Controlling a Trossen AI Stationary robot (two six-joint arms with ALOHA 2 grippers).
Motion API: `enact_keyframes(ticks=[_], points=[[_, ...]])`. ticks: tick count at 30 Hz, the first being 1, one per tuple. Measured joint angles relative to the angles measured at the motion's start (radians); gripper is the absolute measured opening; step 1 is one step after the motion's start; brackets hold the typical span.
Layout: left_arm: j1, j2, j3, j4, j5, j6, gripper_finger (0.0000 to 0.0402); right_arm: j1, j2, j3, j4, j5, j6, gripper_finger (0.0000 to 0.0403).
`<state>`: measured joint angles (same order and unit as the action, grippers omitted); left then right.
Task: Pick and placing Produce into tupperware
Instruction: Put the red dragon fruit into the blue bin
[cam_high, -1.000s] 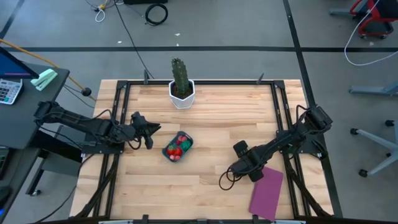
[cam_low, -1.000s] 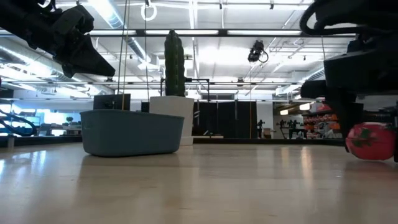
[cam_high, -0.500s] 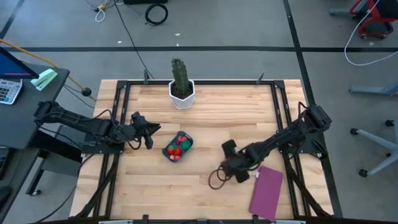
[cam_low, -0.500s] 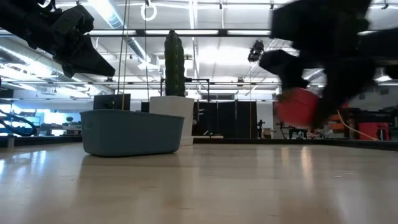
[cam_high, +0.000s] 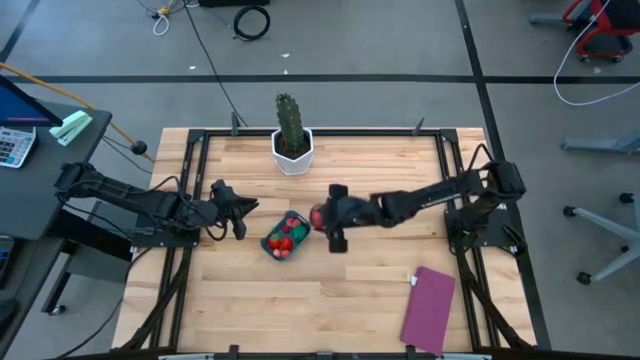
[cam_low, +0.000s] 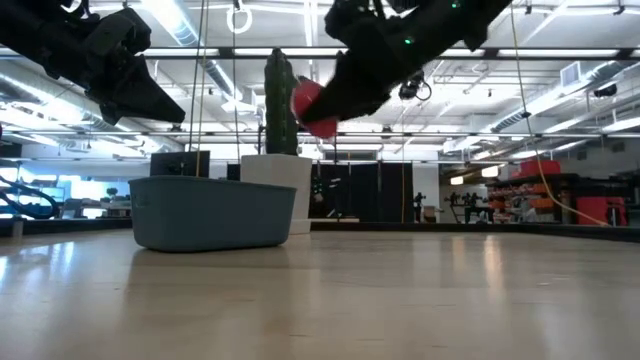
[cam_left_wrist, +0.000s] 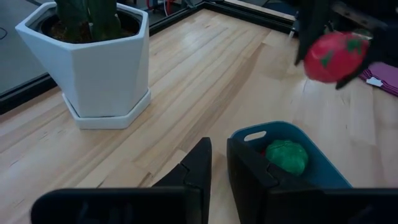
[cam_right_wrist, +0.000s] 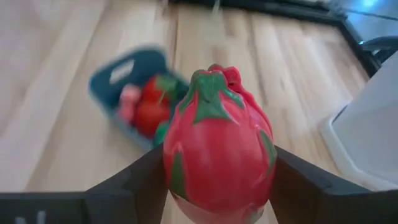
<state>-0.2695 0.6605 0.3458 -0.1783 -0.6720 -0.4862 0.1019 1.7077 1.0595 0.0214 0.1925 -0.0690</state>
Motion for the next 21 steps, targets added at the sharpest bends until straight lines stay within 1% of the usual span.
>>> enact_keyframes(ticks=[3,6,10,13,16,20,21], points=[[0.0,0.0,0.0,0.0,0.0,0.0,0.0057,-0.045,0.0,0.0,0.084,-0.052,0.036,0.0228],[0.0,0.0,0.0,0.0,0.0,0.0,0.0061,-0.066,0.0,0.0,0.146,-0.089,0.046,0.0227],[0.01,0.0,0.0,0.001,-0.001,0.009,0.006,-0.056,0.026,0.0,0.214,-0.113,0.042,0.0236],[0.032,0.0,0.0,0.005,-0.001,0.011,0.0057,-0.046,0.08,0.025,0.247,-0.115,0.042,0.024],[0.052,0.0,0.0,0.012,-0.001,0.011,0.0055,-0.047,0.16,0.089,0.241,-0.112,0.039,0.0237],[0.075,0.0,0.0,0.021,-0.001,0.011,0.0061,-0.048,0.274,0.218,0.235,-0.117,0.04,0.0231],[0.079,0.0,0.0,0.023,-0.001,0.011,0.0062,-0.047,0.299,0.25,0.206,-0.121,0.039,0.0231]])
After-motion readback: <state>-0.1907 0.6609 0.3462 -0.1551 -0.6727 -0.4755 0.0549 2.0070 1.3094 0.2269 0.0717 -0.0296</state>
